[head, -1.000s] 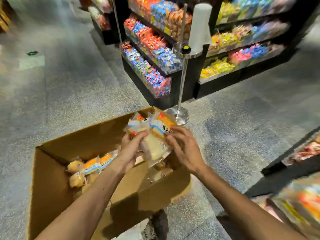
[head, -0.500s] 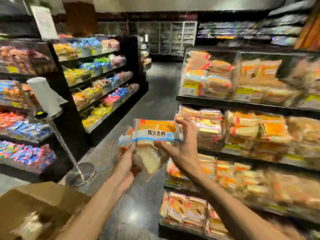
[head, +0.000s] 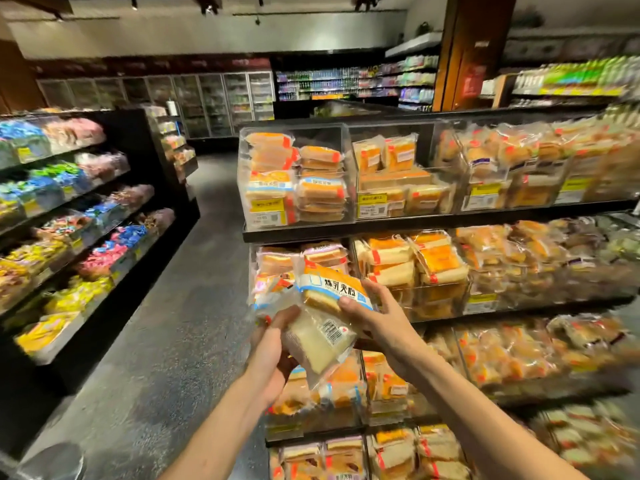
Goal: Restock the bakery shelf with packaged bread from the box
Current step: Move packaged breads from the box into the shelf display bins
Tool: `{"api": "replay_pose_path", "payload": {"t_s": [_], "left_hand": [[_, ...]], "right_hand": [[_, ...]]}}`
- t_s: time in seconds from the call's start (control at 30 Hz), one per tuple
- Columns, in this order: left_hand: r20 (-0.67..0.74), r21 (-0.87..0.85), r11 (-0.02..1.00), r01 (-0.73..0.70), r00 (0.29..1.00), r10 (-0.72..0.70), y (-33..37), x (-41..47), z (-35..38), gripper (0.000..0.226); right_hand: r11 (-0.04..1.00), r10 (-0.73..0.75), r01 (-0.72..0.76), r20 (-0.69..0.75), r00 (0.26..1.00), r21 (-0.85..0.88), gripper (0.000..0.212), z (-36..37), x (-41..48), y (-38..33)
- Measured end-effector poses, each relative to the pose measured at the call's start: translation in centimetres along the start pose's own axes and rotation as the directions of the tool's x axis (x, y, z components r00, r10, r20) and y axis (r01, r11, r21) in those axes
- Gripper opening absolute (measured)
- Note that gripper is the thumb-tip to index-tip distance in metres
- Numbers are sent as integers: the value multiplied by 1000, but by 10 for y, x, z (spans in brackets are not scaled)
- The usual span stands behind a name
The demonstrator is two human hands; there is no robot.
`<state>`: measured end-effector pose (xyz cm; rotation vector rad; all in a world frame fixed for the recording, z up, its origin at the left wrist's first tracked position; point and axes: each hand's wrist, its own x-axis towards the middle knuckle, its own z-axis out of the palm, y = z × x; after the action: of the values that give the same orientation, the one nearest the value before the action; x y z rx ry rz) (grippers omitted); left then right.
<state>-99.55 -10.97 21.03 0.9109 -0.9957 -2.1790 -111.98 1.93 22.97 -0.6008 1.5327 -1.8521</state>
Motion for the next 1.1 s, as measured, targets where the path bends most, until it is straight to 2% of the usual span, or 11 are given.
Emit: {"api": "replay_pose_path", "payload": {"t_s": [0.07,0.17,0.23,0.33,0.47,0.57,0.83,0.93,1.1], "left_hand": [[17,18,1000,1,1000,-1,11,21,11,71],[40,67,997,-22,999,20,30,52,24,35],[38,89,995,-39,999,36,45,72,31,29],[67,102,991,-86,995,80,70,99,44,23],[138,110,980,-167,979,152,111,127,68,31],[138,127,967,-220,969,203,139,141,80,38],[105,155,921,-358,933,345,193,173,99,40],[87,154,918,-364,931,354,198,181,108,41],[40,171,909,-379,925,378,207,198,125,44]], "right_hand": [[1000,-12,12,-10,1000,1,76,-4,19,-11],[999,-16,17,-22,1000,34,66,-5,50,-32],[999,-30,32,-44,999,44,59,-4,72,-46],[994,-65,69,-48,997,83,62,-1,106,-67],[983,-145,149,-43,988,108,75,8,147,-108],[977,-186,191,-61,981,90,80,14,182,-140],[988,-155,152,-240,958,-30,69,21,322,-175],[987,-143,119,-249,958,-106,68,22,365,-174],[973,-210,179,-233,950,-145,56,37,411,-180]]}}
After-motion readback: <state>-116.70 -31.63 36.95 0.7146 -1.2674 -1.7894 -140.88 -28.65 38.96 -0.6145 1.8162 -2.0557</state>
